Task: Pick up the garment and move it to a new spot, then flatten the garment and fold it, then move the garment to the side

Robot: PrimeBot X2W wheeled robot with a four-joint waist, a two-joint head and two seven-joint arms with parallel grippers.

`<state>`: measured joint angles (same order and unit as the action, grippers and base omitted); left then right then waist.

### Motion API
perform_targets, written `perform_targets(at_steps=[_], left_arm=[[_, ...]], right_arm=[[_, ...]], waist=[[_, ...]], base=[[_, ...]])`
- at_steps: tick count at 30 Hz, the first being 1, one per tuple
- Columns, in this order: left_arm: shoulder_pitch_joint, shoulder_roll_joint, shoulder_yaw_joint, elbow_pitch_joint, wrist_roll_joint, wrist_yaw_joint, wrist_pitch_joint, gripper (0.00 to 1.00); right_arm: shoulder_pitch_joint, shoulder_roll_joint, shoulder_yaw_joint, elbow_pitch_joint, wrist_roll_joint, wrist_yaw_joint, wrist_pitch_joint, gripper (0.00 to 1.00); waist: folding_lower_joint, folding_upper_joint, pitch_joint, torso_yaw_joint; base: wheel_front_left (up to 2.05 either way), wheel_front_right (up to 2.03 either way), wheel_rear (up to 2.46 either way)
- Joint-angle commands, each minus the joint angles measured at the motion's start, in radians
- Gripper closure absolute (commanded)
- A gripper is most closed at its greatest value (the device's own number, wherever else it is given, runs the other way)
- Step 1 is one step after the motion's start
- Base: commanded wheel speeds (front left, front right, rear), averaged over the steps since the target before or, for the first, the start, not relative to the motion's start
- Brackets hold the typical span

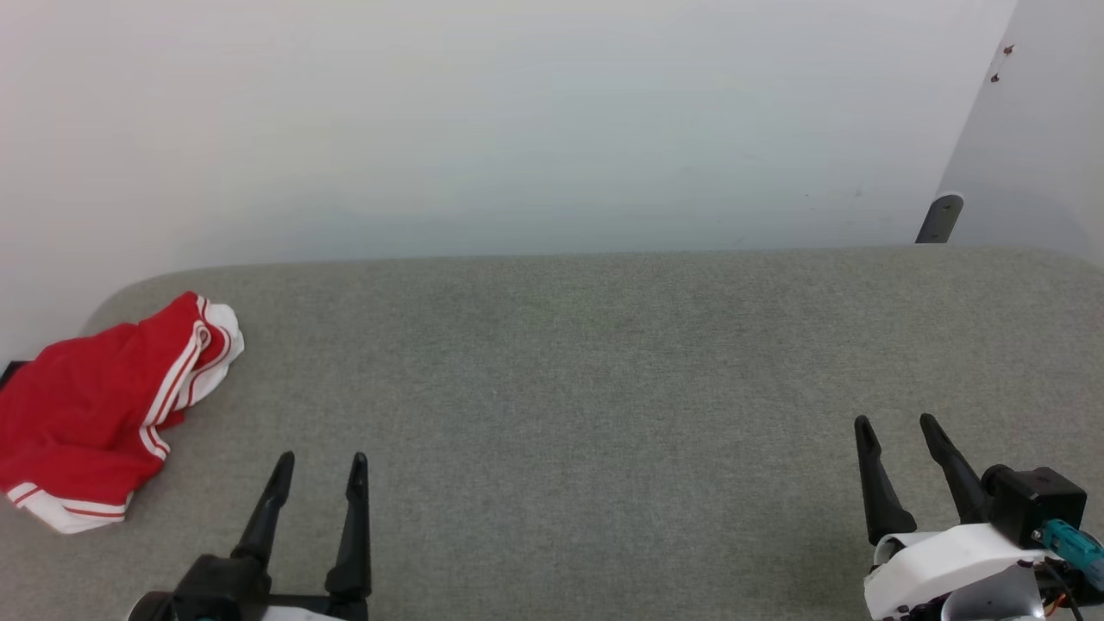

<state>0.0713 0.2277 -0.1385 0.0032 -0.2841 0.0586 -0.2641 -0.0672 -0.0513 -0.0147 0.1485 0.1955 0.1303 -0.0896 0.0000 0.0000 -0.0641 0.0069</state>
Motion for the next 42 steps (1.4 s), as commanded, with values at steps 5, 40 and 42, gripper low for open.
perform_targets(at_steps=[5, 40, 42], left_arm=[[0.007, 0.0, 0.004, -0.001, -0.001, -0.003, 0.0, 0.0], [0.031, 0.077, 0.116, -0.014, -0.052, 0.059, 0.053, 0.0], [0.037, 0.078, 0.125, -0.027, -0.056, 0.066, 0.051, 0.0]], right_arm=[[0.015, 0.001, 0.001, -0.006, -0.005, 0.001, -0.004, 0.0], [-0.056, 0.002, 0.185, 0.073, 0.078, 0.001, -0.005, 0.0], [-0.065, 0.002, 0.198, 0.084, 0.08, 0.001, -0.007, 0.0]], waist=[[0.0, 0.0, 0.001, 0.0], [0.0, 0.0, -0.071, 0.407], [0.0, 0.0, -0.064, 0.415]], base=[[0.0, 0.0, 0.0], [0.0, 0.0, 0.0], [0.0, 0.0, 0.0]])
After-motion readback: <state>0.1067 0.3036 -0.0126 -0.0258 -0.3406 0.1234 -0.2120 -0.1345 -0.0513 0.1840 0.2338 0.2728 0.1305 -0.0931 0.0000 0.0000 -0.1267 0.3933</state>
